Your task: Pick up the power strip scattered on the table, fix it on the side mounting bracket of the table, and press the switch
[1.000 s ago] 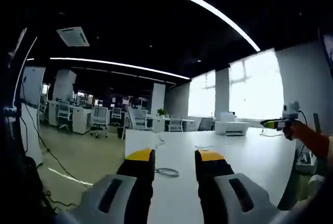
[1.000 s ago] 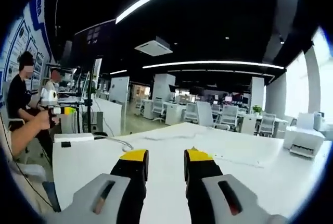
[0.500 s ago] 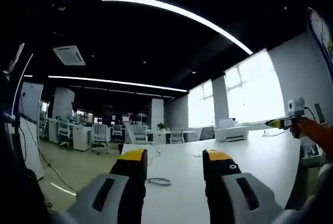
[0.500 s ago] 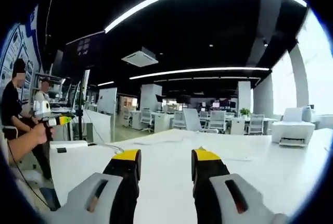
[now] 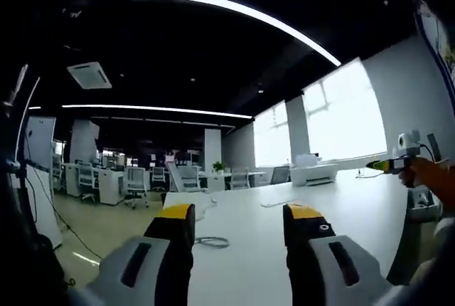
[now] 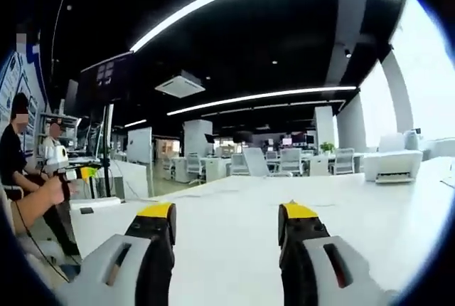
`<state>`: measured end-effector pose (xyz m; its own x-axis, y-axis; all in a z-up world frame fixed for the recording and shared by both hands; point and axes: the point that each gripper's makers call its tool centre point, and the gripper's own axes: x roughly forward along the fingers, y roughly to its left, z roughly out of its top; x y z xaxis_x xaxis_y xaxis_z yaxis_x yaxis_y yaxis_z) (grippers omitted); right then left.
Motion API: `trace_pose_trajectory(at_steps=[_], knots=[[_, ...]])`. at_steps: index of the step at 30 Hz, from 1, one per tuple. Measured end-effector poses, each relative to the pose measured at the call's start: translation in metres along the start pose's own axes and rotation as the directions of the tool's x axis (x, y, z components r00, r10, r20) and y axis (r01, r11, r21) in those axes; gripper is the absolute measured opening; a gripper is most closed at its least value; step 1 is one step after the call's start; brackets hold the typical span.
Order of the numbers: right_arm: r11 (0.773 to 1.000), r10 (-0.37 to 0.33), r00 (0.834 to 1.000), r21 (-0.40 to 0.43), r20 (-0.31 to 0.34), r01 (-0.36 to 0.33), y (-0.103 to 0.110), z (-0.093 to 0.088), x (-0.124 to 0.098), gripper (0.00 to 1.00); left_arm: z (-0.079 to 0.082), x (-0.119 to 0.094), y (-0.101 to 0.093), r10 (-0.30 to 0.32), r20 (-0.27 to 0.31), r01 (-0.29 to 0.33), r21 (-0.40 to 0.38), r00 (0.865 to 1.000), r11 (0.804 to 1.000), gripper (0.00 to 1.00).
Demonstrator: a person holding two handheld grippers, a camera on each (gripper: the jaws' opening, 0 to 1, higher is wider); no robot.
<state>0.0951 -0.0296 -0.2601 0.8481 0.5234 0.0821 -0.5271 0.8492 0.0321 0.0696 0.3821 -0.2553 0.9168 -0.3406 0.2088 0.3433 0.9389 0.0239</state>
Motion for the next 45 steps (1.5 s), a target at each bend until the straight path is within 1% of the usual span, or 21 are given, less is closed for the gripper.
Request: trace_pose_trajectory(at_steps=[1,2,4,7,11,14,17,21,24,27,32,37,38,41,44,45], knots=[[1.0,0.005,1.0,0.005,0.009,-0.005,0.001,0.0,-0.001,0.59,-0.002,-0.001,-0.002,-0.007,-0.004,0.007,0.002,1.0,1.0,0.57],[1.0,0.007,1.0,0.006,0.02,-0.007,0.002,0.0,-0.003,0.59,-0.002,-0.002,-0.006,-0.018,0.001,0.018,-0.002,1.0,1.0,0.57],[1.0,0.009,1.0,0.004,0.022,-0.01,0.003,-0.003,-0.005,0.59,-0.001,-0.003,-0.011,-0.03,0.02,0.03,0.003,0.999,1.0,0.58],[1.0,0.02,0.999,0.005,0.029,-0.02,0.006,-0.004,-0.008,0.6,0.0,-0.002,-0.015,-0.029,0.031,0.029,0.013,0.999,1.0,0.58],[1.0,0.016,1.0,0.012,0.022,-0.016,0.005,-0.005,-0.014,0.62,-0.004,0.0,-0.016,-0.021,0.038,0.021,0.015,0.999,1.0,0.58],[1.0,0.013,1.0,0.015,0.016,-0.013,0.003,-0.008,-0.016,0.62,-0.011,0.002,-0.017,-0.022,0.019,0.022,0.007,1.0,1.0,0.58],[1.0,0.016,1.0,0.019,0.013,-0.016,0.004,-0.009,-0.019,0.62,-0.014,0.002,-0.019,-0.024,0.009,0.024,0.004,1.0,1.0,0.58],[1.0,0.02,1.0,0.015,0.023,-0.021,0.01,-0.005,-0.024,0.63,-0.013,0.001,-0.022,-0.03,-0.001,0.03,-0.001,1.0,1.0,0.59],[1.0,0.021,0.999,0.013,0.031,-0.022,0.012,-0.002,-0.024,0.63,-0.009,-0.002,-0.023,-0.026,0.005,0.026,-0.007,1.0,1.0,0.6],[0.999,0.034,0.999,0.017,0.041,-0.034,0.016,0.001,-0.022,0.63,-0.007,-0.004,-0.022,-0.017,0.015,0.017,-0.012,1.0,1.0,0.6],[0.999,0.046,0.998,0.009,0.039,-0.046,0.022,0.003,-0.017,0.64,-0.008,-0.007,-0.019,-0.011,0.008,0.011,-0.012,1.0,1.0,0.62],[1.0,0.015,0.999,0.019,0.046,-0.016,0.017,0.002,-0.017,0.66,-0.01,-0.009,-0.016,0.004,-0.003,-0.004,0.011,1.0,1.0,0.68],[1.0,0.006,0.999,0.019,0.038,-0.007,0.014,-0.001,-0.017,0.67,-0.011,-0.009,-0.015,0.005,-0.002,-0.005,0.009,1.0,1.0,0.69],[1.0,-0.003,0.999,0.021,0.034,0.002,0.013,-0.004,-0.019,0.7,-0.011,-0.011,-0.015,0.016,-0.001,-0.016,0.016,1.0,1.0,0.72],[1.0,-0.015,0.999,0.024,0.032,0.014,0.011,-0.007,-0.022,0.72,-0.01,-0.012,-0.015,0.028,0.002,-0.028,0.026,1.0,0.999,0.79],[1.0,-0.019,0.999,0.022,0.031,0.019,0.011,-0.008,-0.024,0.74,-0.009,-0.012,-0.015,0.032,0.007,-0.032,0.028,0.999,0.999,0.83]])
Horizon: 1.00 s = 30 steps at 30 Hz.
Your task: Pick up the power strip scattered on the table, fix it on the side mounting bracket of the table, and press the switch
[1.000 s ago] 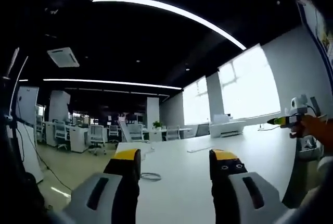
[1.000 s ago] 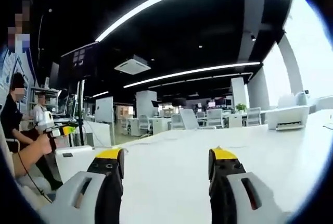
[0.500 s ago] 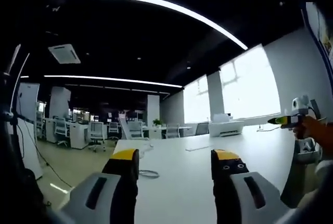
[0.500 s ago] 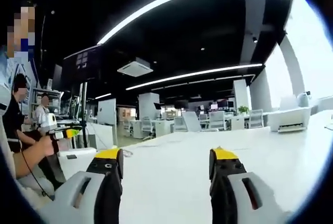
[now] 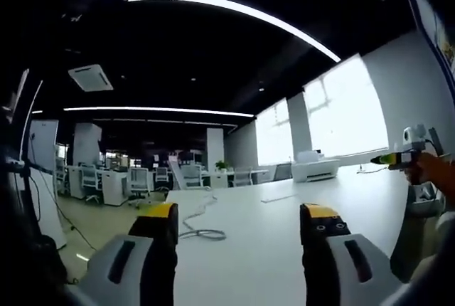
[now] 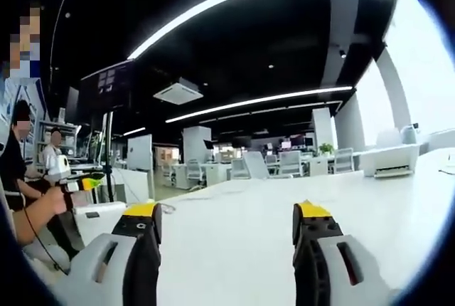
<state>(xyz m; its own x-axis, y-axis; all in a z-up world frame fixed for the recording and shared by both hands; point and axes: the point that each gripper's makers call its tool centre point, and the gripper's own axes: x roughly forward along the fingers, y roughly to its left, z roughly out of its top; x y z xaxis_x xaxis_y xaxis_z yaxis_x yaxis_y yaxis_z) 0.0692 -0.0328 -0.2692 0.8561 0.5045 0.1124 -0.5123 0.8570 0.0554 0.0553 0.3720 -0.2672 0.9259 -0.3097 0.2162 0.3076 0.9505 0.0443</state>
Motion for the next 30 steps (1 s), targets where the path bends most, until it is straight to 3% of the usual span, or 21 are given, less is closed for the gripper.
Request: trace_pose_trajectory(at_steps=[2,10,22,30], knots=[[1.0,-0.002,1.0,-0.002,0.003,0.002,-0.001,0.0,-0.003,0.76,0.0,0.001,0.0,0.005,0.005,-0.005,0.002,1.0,1.0,0.89],[0.999,-0.04,0.999,0.009,-0.004,0.04,-0.013,-0.004,-0.011,0.83,-0.006,0.005,-0.002,0.01,-0.008,-0.01,0.006,1.0,1.0,0.97],[0.998,-0.055,0.998,-0.003,-0.014,0.055,-0.019,-0.007,-0.017,0.84,-0.01,0.002,0.004,0.026,-0.018,-0.026,0.0,1.0,1.0,0.96],[0.998,-0.052,0.998,-0.027,-0.026,0.051,-0.011,-0.017,-0.006,0.84,-0.021,0.0,0.003,0.035,-0.038,-0.035,-0.008,0.999,0.999,0.97]])
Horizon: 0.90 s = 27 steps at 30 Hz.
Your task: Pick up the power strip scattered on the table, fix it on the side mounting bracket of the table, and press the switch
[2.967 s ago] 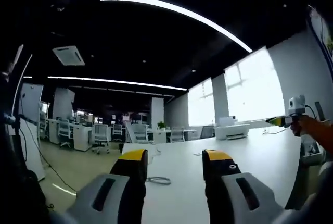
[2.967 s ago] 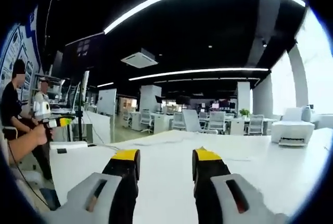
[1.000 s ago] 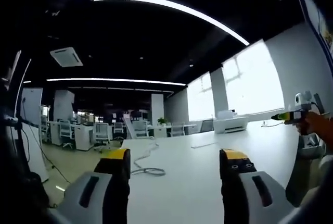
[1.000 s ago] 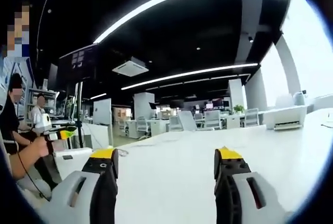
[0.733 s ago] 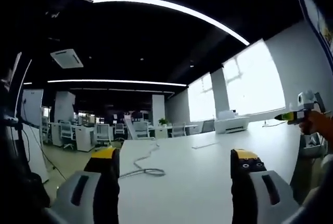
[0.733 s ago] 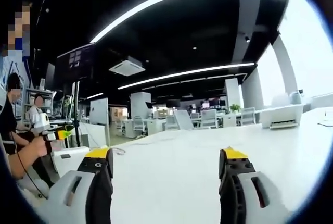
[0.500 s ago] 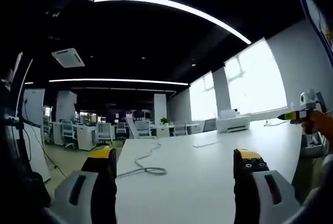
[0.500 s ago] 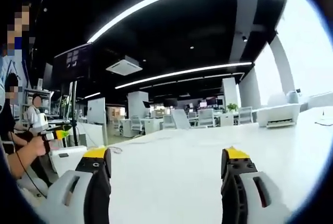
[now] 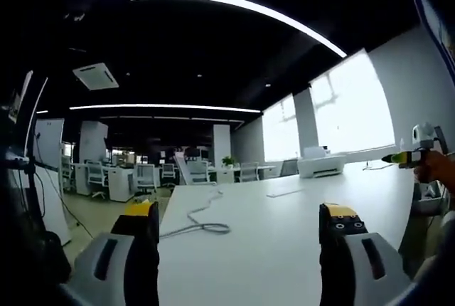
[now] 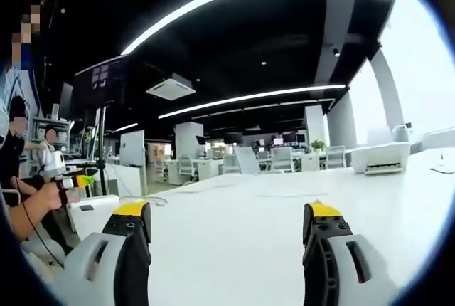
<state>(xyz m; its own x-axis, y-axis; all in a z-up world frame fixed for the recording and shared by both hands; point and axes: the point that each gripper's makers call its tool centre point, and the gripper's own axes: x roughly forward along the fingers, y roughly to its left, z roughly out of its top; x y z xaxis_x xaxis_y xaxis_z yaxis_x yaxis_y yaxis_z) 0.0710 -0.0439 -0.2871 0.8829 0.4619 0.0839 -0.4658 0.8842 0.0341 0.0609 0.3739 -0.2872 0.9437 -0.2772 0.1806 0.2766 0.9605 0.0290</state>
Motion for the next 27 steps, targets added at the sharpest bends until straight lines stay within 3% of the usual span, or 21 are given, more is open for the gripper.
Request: trace_pose_trajectory(at_steps=[8,27], knots=[[1.0,0.008,1.0,0.001,-0.013,-0.008,0.009,-0.009,0.005,0.84,-0.011,0.001,-0.005,-0.008,-0.024,0.008,-0.008,1.0,1.0,0.97],[0.999,0.033,0.999,0.013,0.003,-0.033,0.014,0.001,0.008,0.83,-0.001,-0.004,0.004,0.013,-0.004,-0.013,-0.012,1.0,1.0,0.97]])
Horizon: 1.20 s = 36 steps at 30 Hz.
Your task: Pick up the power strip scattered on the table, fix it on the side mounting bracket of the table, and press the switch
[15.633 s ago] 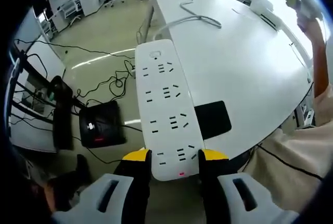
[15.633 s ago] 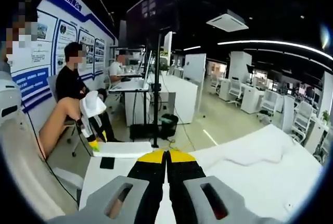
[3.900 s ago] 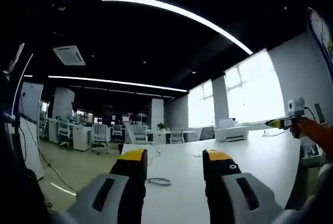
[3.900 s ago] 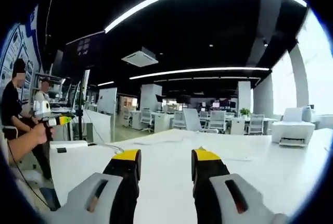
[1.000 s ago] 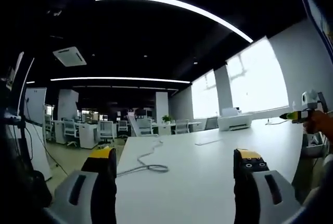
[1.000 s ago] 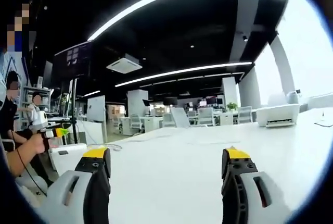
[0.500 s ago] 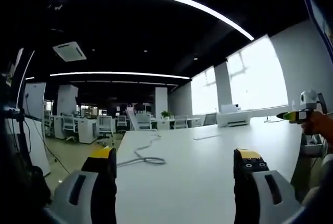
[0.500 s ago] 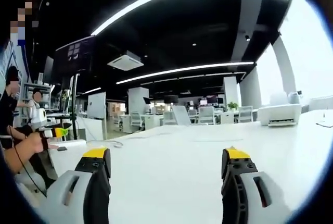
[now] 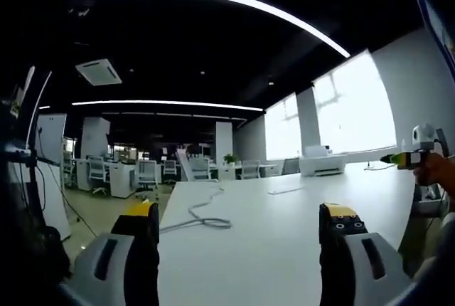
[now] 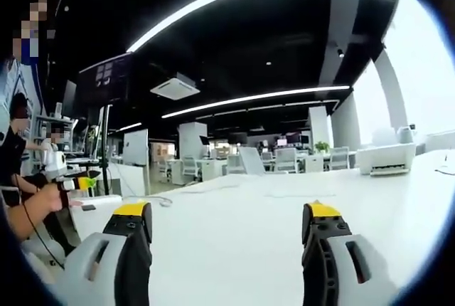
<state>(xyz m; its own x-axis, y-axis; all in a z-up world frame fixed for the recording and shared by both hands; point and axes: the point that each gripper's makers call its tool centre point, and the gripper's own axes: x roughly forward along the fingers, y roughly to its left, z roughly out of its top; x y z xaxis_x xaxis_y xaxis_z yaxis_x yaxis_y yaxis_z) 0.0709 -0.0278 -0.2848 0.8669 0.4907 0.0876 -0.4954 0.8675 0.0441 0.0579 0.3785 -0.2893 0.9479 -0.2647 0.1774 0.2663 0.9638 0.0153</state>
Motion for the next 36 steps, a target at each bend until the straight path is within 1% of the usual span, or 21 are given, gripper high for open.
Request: trace_pose_trajectory(at_steps=[3,6,9,11,13,16,19,20,22,25,27,30,32,36], knots=[[1.0,0.004,1.0,0.003,0.009,-0.004,0.001,0.001,-0.001,0.82,0.001,-0.001,0.0,0.001,0.001,-0.001,0.0,1.0,1.0,0.97],[1.0,0.008,1.0,0.025,-0.006,-0.008,0.001,-0.004,-0.002,0.82,0.002,-0.002,0.002,0.005,0.004,-0.005,-0.002,1.0,1.0,0.97],[1.0,0.006,1.0,0.019,0.014,-0.007,0.002,0.0,-0.004,0.82,0.002,-0.003,0.004,0.009,0.005,-0.009,0.0,1.0,1.0,0.97],[1.0,0.006,1.0,0.029,-0.002,-0.006,0.001,-0.004,-0.004,0.82,0.002,-0.003,0.003,0.009,0.006,-0.009,-0.005,1.0,1.0,0.97],[1.0,0.009,1.0,0.017,-0.003,-0.009,0.002,-0.004,-0.005,0.82,0.0,-0.003,0.002,0.006,0.004,-0.006,-0.006,1.0,1.0,0.97],[1.0,0.006,1.0,0.027,-0.013,-0.005,0.002,-0.006,-0.006,0.82,-0.001,-0.003,0.001,0.004,0.001,-0.004,-0.008,1.0,1.0,0.97],[1.0,0.009,1.0,0.017,0.008,-0.009,0.004,0.0,-0.009,0.82,-0.001,-0.003,0.001,0.001,0.001,-0.001,-0.01,1.0,1.0,0.96],[1.0,0.008,1.0,0.013,0.004,-0.008,0.003,-0.002,-0.007,0.82,0.0,-0.003,0.001,0.003,0.002,-0.003,-0.009,1.0,1.0,0.96],[1.0,0.016,0.999,0.024,-0.039,-0.015,0.003,-0.01,-0.007,0.82,0.0,-0.002,0.002,0.003,0.003,-0.003,-0.012,1.0,1.0,0.96],[1.0,0.013,0.999,0.0,-0.031,-0.013,0.004,-0.009,-0.008,0.82,0.002,-0.002,0.001,-0.001,0.004,0.001,-0.005,1.0,1.0,0.96],[1.0,0.006,0.999,0.024,-0.051,-0.005,0.001,-0.014,-0.008,0.82,0.003,-0.002,0.001,-0.001,0.005,0.001,-0.004,1.0,1.0,0.96],[1.0,0.01,1.0,0.007,-0.021,-0.009,0.003,-0.008,-0.01,0.82,0.003,-0.001,0.001,-0.003,0.003,0.003,-0.002,1.0,1.0,0.96],[1.0,0.01,0.999,0.023,-0.04,-0.009,0.002,-0.013,-0.008,0.82,0.004,-0.001,0.001,-0.004,0.005,0.004,-0.003,1.0,1.0,0.96],[1.0,0.014,1.0,0.016,-0.023,-0.013,0.005,-0.01,-0.009,0.82,0.005,-0.001,0.0,-0.007,0.006,0.007,-0.001,1.0,1.0,0.96]])
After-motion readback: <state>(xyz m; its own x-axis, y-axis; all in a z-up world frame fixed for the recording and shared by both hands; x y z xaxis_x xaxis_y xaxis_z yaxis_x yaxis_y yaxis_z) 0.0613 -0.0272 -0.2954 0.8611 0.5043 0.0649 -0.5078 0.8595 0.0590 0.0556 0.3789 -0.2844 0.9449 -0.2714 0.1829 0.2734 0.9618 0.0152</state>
